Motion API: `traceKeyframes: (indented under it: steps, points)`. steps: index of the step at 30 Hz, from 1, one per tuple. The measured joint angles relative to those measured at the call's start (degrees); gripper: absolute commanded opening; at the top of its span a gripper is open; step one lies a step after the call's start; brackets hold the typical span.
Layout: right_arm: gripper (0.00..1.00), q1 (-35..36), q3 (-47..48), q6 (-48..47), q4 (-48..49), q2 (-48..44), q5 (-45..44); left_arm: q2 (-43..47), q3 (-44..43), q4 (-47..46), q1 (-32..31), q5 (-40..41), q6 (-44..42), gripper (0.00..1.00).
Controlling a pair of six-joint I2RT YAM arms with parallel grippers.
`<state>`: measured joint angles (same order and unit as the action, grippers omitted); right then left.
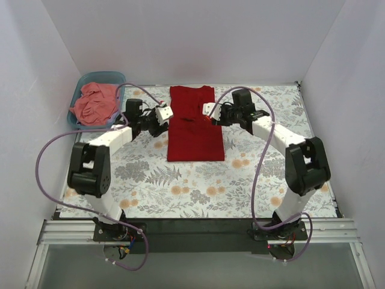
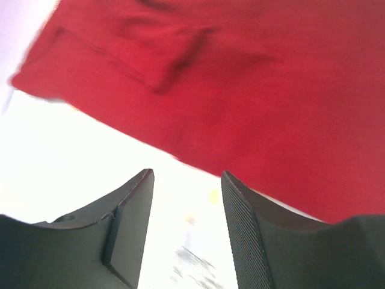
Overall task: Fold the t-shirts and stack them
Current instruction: Fold the tshirt
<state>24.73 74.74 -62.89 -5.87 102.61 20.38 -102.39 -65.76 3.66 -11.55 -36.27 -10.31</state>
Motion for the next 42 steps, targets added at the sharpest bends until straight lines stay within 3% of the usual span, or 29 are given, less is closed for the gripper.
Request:
traceKeyframes:
  steps: [6, 14, 34, 42]
  points:
    - [0.34, 1.84, -8.26, 1.88, -2.14, -10.97, 2.38, 15.10, 12.74, 3.32, -2.82, -4.55, 0.17, 0.42]
    - [0.31, 6.34, -18.99, 2.49, -7.41, -11.19, 3.85, 16.33, 22.97, 6.21, -8.44, -4.94, -2.43, 0.40]
    - [0.37, 6.80, -24.02, 0.63, -6.16, -7.63, 2.62, 9.55, 23.30, 3.61, -8.83, -1.84, -7.52, 0.41]
    - [0.39, 6.78, -24.26, 0.15, -5.42, -7.74, 2.08, 9.16, 23.28, 3.13, -8.83, -1.84, -8.70, 0.30]
